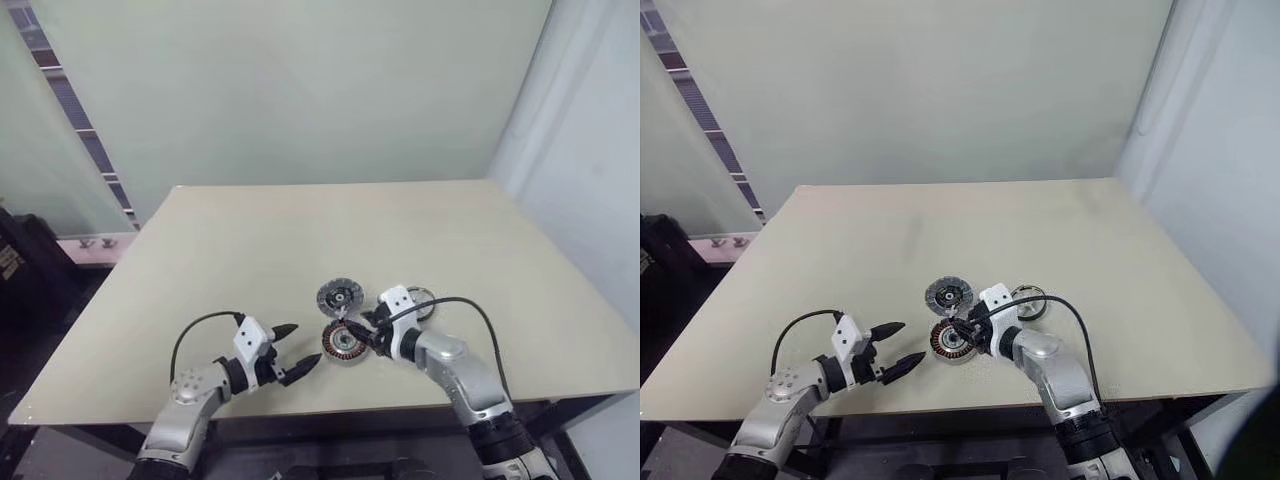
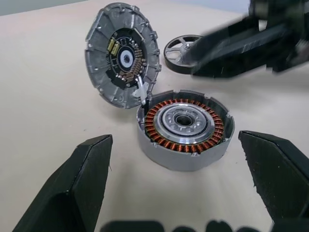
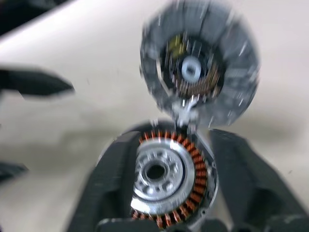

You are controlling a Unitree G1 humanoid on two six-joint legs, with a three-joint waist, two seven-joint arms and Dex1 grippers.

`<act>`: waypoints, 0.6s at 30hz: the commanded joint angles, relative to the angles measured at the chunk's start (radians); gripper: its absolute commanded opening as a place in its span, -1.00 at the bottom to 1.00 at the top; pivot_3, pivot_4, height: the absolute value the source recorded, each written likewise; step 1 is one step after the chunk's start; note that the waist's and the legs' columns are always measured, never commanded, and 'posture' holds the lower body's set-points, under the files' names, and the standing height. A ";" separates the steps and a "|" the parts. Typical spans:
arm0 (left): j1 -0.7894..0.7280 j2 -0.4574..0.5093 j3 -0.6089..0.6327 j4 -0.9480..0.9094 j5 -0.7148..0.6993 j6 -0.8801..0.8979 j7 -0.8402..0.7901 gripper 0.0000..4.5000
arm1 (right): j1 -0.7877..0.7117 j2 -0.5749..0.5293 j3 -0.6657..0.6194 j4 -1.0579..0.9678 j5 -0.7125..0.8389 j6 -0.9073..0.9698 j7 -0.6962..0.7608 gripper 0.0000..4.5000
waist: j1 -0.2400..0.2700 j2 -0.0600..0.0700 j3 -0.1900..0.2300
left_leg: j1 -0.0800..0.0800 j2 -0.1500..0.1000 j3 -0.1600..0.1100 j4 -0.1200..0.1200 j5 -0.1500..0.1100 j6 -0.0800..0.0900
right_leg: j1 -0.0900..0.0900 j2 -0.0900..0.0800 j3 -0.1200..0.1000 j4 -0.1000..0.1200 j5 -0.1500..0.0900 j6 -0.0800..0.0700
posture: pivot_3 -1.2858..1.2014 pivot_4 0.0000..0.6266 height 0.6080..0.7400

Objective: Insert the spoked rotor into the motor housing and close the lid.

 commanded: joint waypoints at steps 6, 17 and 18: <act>-0.025 -0.012 -0.002 0.012 0.005 -0.023 -0.001 1.00 | 0.010 0.007 -0.263 -0.140 0.116 0.142 -0.161 0.97 | 0.000 0.000 0.000 | 0.000 0.000 0.001 0.001 0.000 0.000 | 0.000 -0.001 0.000 0.000 0.000 0.000 | 0.03 -1.00 1.00; -0.054 -0.029 -0.008 0.045 0.002 -0.034 -0.014 1.00 | -0.094 0.121 -0.605 0.041 0.287 0.196 -0.398 0.97 | 0.000 0.001 0.000 | 0.000 0.000 0.002 0.000 0.000 0.000 | -0.001 0.000 0.001 0.000 0.000 0.000 | 0.03 -1.00 1.00; -0.056 -0.030 -0.007 0.047 0.001 -0.034 -0.015 1.00 | -0.108 0.126 -0.620 0.071 0.301 0.198 -0.406 0.97 | -0.001 0.002 0.000 | 0.000 0.000 0.002 0.000 0.000 0.000 | 0.000 0.000 0.001 0.000 0.000 0.000 | 0.03 -1.00 1.00</act>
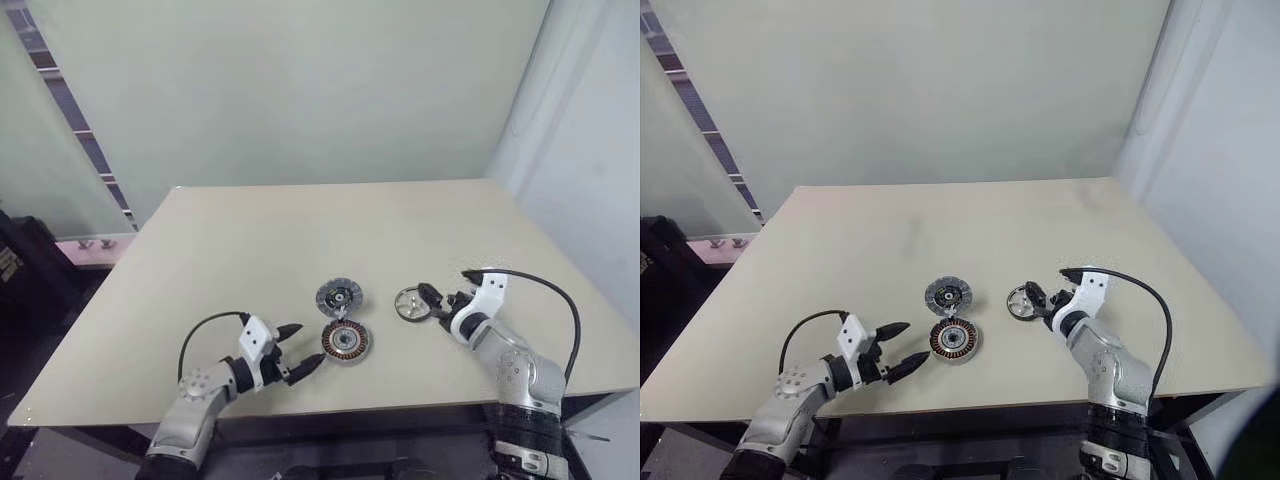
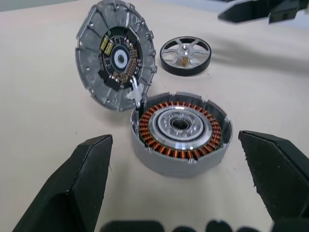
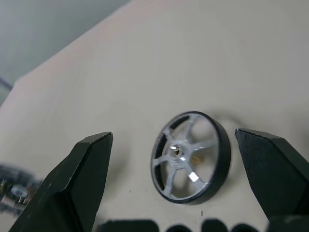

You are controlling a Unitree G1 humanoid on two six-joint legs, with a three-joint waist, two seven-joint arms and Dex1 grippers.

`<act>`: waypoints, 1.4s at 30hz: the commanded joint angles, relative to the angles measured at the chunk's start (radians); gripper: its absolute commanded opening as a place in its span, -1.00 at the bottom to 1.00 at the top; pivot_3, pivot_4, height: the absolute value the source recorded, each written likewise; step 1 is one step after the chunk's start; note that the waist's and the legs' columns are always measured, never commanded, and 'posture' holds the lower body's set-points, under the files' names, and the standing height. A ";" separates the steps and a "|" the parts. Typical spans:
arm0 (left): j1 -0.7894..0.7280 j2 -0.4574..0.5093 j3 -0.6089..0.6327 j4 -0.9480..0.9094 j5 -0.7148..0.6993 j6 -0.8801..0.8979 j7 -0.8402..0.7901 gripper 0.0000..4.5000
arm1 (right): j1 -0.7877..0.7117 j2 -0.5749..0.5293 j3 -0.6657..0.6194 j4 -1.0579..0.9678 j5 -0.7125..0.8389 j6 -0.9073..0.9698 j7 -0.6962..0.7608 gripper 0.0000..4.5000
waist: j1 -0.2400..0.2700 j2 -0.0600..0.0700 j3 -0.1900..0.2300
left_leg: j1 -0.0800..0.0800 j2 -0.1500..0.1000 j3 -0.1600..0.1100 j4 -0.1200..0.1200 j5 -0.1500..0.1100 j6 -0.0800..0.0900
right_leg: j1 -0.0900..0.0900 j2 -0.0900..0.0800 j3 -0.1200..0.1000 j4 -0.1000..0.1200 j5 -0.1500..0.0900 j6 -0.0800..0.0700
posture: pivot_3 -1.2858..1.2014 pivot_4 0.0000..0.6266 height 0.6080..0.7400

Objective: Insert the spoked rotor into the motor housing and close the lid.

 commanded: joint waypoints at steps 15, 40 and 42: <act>-0.021 0.020 0.026 -0.024 -0.003 -0.017 -0.005 1.00 | -0.169 0.018 -0.135 0.374 0.144 -0.035 -0.077 0.70 | 0.000 0.005 0.001 | 0.000 -0.001 0.000 0.000 0.000 0.001 | 0.000 0.000 0.001 0.000 0.000 0.000 | 0.03 -1.00 1.00; 0.030 0.076 0.113 -0.086 -0.055 0.064 -0.001 1.00 | -0.033 0.124 -0.166 0.086 0.455 0.077 -0.127 -0.78 | -0.001 0.008 0.002 | -0.001 0.000 -0.001 -0.002 0.000 0.001 | -0.001 0.001 0.001 0.000 0.000 0.000 | 0.03 -1.00 1.00; 0.033 0.077 0.112 -0.091 -0.056 0.069 -0.002 1.00 | -0.015 0.133 -0.154 0.037 0.491 0.111 -0.141 -0.78 | -0.001 0.008 0.002 | 0.000 0.000 -0.001 -0.002 0.000 0.001 | -0.001 0.001 0.001 0.000 0.000 0.000 | 0.03 -1.00 1.00</act>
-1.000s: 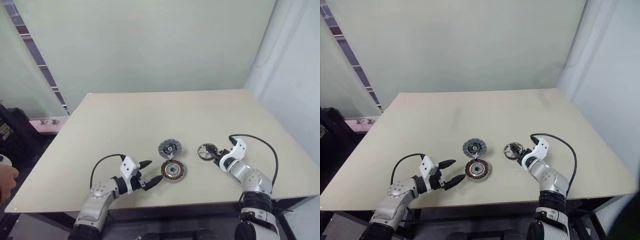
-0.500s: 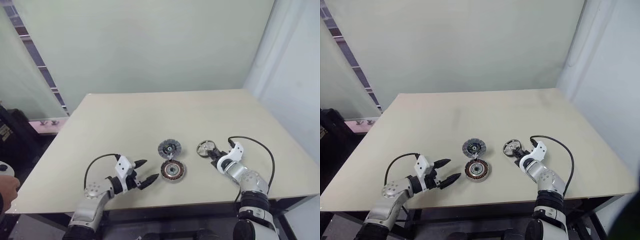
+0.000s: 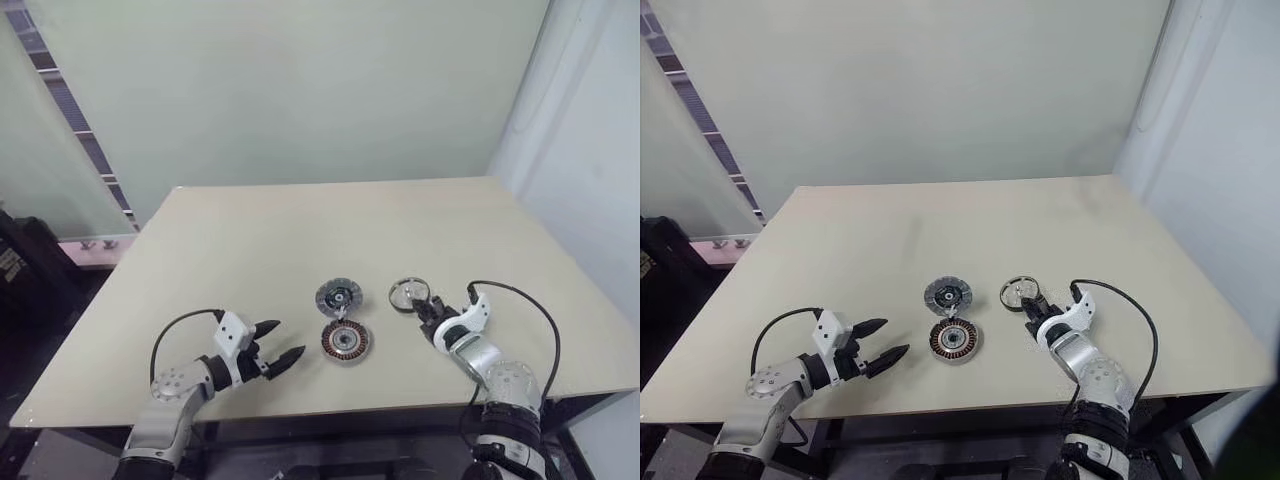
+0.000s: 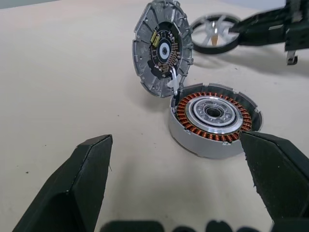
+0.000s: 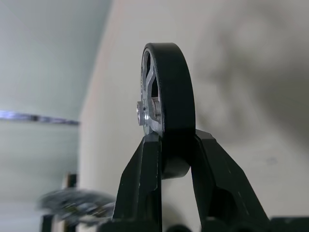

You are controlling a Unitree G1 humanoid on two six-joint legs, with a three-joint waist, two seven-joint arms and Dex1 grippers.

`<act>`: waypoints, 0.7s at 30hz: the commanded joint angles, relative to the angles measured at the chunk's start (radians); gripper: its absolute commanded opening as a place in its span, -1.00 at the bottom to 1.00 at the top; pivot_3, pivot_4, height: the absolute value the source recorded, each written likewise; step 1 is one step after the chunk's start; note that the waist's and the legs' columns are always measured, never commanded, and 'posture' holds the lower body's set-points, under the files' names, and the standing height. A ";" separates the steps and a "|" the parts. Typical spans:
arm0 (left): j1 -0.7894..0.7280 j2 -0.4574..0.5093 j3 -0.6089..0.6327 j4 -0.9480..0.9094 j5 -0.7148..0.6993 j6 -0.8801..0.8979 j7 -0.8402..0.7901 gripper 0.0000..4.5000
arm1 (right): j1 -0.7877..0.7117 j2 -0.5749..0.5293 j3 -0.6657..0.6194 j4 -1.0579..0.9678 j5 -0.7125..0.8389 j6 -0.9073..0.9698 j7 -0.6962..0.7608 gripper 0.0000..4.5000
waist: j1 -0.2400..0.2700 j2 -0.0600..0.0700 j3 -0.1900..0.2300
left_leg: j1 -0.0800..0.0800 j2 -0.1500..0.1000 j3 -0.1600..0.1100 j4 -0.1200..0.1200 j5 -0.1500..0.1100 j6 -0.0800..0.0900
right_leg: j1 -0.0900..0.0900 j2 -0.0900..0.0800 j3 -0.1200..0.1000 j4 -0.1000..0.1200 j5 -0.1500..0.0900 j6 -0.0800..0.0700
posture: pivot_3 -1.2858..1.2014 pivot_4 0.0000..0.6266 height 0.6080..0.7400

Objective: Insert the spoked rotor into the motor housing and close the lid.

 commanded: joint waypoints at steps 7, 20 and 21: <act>-0.007 0.003 0.007 -0.050 -0.017 0.015 -0.003 1.00 | 0.059 0.034 0.098 -0.239 0.178 0.162 -0.087 -0.78 | 0.000 0.000 0.000 | 0.000 0.000 0.000 0.000 0.000 0.000 | -0.001 0.000 0.000 -0.001 0.000 0.000 | 0.03 -1.00 1.00; -0.014 -0.006 -0.002 -0.044 -0.013 0.014 -0.005 1.00 | 0.180 -0.015 0.253 -0.357 0.218 0.346 -0.125 -0.78 | 0.000 0.000 0.000 | -0.002 0.001 0.000 0.000 0.000 0.000 | -0.001 -0.001 -0.001 -0.002 0.000 0.000 | 0.03 -1.00 1.00; -0.015 -0.008 -0.003 -0.043 -0.012 0.013 -0.006 1.00 | 0.188 -0.011 0.261 -0.356 0.216 0.348 -0.124 -0.78 | 0.000 0.000 0.000 | -0.002 0.001 0.000 0.000 0.000 0.000 | -0.001 -0.001 -0.001 -0.003 0.000 0.000 | 0.03 -1.00 1.00</act>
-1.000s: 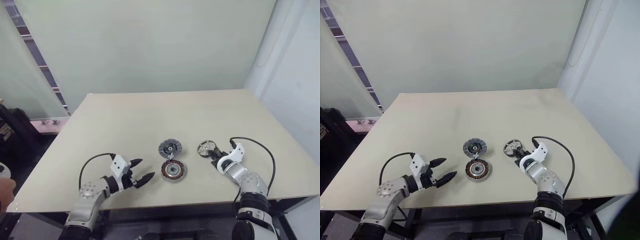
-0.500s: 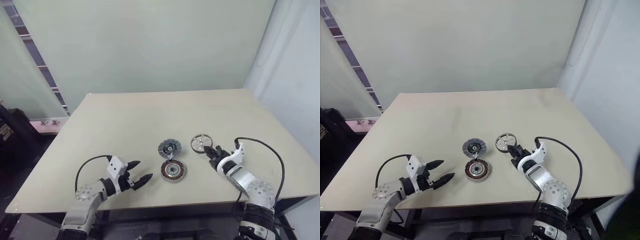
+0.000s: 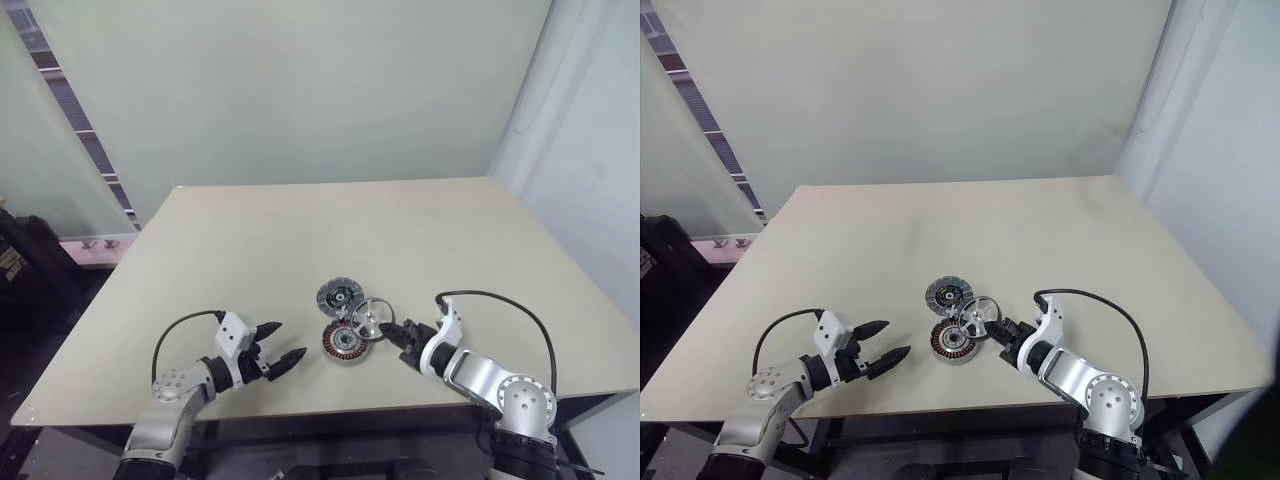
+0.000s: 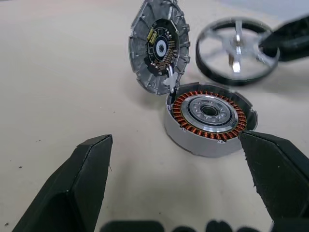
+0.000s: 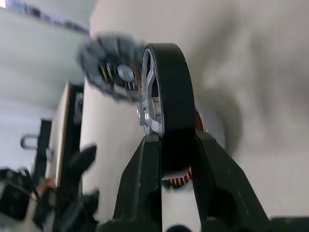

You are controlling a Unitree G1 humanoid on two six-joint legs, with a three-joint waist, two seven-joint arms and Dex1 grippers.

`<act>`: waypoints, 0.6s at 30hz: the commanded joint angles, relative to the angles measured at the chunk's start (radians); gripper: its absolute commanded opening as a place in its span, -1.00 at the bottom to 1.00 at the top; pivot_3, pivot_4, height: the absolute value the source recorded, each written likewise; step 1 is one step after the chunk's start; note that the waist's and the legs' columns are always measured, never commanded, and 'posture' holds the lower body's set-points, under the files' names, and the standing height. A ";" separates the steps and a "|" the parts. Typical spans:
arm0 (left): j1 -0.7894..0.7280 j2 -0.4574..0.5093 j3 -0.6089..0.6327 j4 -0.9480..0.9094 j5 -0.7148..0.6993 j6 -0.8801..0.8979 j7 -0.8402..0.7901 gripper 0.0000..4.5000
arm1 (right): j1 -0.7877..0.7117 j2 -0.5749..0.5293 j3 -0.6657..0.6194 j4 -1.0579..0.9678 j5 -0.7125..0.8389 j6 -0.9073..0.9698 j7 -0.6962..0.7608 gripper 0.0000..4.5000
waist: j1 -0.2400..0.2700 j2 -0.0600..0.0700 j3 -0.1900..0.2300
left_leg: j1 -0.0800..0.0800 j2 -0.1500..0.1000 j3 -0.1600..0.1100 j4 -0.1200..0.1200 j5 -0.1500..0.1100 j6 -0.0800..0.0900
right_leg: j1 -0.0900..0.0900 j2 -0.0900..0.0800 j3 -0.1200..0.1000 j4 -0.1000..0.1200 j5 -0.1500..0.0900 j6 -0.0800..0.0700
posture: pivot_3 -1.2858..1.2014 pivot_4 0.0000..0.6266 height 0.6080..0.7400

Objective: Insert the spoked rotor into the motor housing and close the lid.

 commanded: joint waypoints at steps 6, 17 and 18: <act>-0.022 -0.005 -0.005 -0.027 -0.001 -0.013 -0.006 1.00 | 0.008 0.055 0.062 -0.033 0.036 -0.023 0.009 -0.78 | 0.000 0.000 0.000 | -0.001 0.000 0.000 0.000 0.000 0.000 | 0.000 0.000 -0.001 -0.003 0.000 0.000 | 0.03 -1.00 1.00; -0.023 -0.010 -0.010 -0.027 0.005 -0.017 -0.005 1.00 | -0.015 0.082 0.149 -0.001 0.038 -0.047 0.010 -0.78 | 0.000 0.000 0.000 | -0.004 0.000 -0.001 -0.004 -0.001 0.001 | 0.001 0.001 -0.001 -0.011 0.000 0.001 | 0.03 -1.00 1.00; -0.022 -0.010 -0.010 -0.027 0.005 -0.018 -0.004 1.00 | -0.014 0.085 0.158 0.002 0.037 -0.048 0.009 -0.78 | 0.000 0.000 0.000 | -0.004 0.000 -0.001 -0.004 -0.001 0.001 | 0.001 0.001 -0.001 -0.011 0.000 0.001 | 0.03 -1.00 1.00</act>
